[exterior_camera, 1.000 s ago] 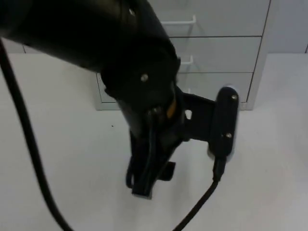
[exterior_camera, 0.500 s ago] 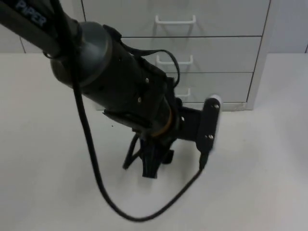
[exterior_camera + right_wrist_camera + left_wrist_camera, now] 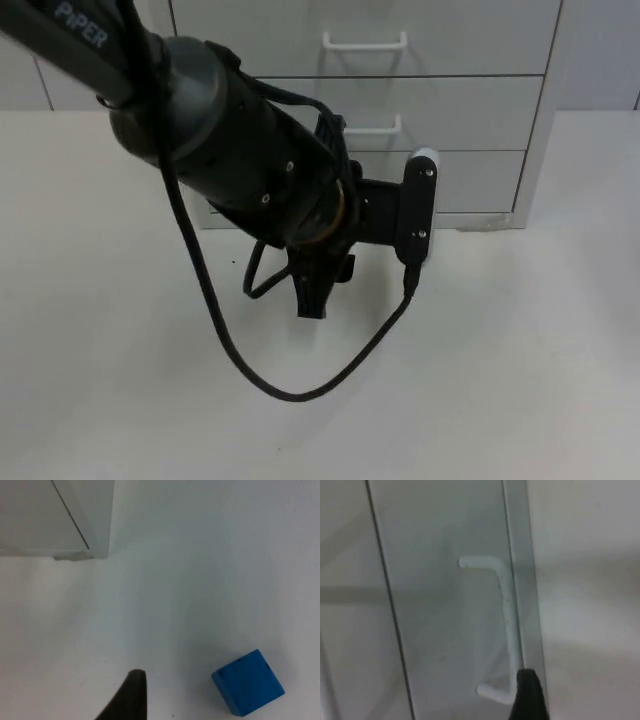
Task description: Open the drawer with the left hand, place the block into the drawer with the right hand, then close the drawer with the left hand.
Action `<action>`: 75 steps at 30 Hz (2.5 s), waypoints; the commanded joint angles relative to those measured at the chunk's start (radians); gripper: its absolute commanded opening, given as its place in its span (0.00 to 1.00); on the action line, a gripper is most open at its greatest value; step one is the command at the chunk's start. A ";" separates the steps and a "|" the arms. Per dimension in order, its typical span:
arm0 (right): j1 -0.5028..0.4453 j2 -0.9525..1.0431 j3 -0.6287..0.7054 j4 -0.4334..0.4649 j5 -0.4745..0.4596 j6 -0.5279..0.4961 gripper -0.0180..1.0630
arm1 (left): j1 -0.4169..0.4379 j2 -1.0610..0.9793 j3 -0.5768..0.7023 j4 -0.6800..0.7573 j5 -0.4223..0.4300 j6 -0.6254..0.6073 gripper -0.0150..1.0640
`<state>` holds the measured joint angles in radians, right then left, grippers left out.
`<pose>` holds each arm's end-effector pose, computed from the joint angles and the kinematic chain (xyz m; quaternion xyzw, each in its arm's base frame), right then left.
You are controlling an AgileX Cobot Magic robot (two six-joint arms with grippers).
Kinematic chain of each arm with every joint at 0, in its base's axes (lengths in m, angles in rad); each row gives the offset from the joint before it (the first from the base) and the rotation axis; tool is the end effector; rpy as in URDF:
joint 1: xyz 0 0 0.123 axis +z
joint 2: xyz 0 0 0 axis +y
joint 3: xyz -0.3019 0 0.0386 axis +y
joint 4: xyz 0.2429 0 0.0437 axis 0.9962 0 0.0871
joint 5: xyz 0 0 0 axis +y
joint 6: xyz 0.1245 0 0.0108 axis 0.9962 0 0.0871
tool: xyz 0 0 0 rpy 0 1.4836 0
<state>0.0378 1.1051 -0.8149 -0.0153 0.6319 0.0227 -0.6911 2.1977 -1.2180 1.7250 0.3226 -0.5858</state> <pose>0.2279 0.0075 0.2898 -0.0112 0.9330 0.0044 0.3597 0.3788 -0.2624 0.0791 0.6991 0.6043 0.2240 0.3096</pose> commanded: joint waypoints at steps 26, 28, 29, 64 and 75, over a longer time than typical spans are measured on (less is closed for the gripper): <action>-0.005 -0.005 -0.007 0.001 -0.026 -0.012 0.99 | 0.074 0.127 -0.154 0.019 0.057 -0.048 0.54; -0.005 -0.005 -0.007 0.001 -0.026 -0.012 0.99 | 0.079 0.127 -0.156 0.019 0.039 -0.036 0.52; -0.005 -0.005 -0.007 0.001 -0.026 -0.012 0.99 | 0.088 0.127 -0.156 0.019 0.000 -0.036 0.50; -0.005 -0.005 -0.007 0.001 -0.074 -0.012 0.99 | -0.182 -0.116 0.163 -0.704 0.011 0.433 0.01; -0.005 -0.005 -0.007 0.001 -0.074 -0.012 0.99 | -0.300 -0.203 0.301 -0.811 0.007 0.433 0.01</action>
<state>0.0378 1.1051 -0.8149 -0.0153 0.5728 0.0227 -0.9493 1.9946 -0.9508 0.9871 0.3651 -0.1692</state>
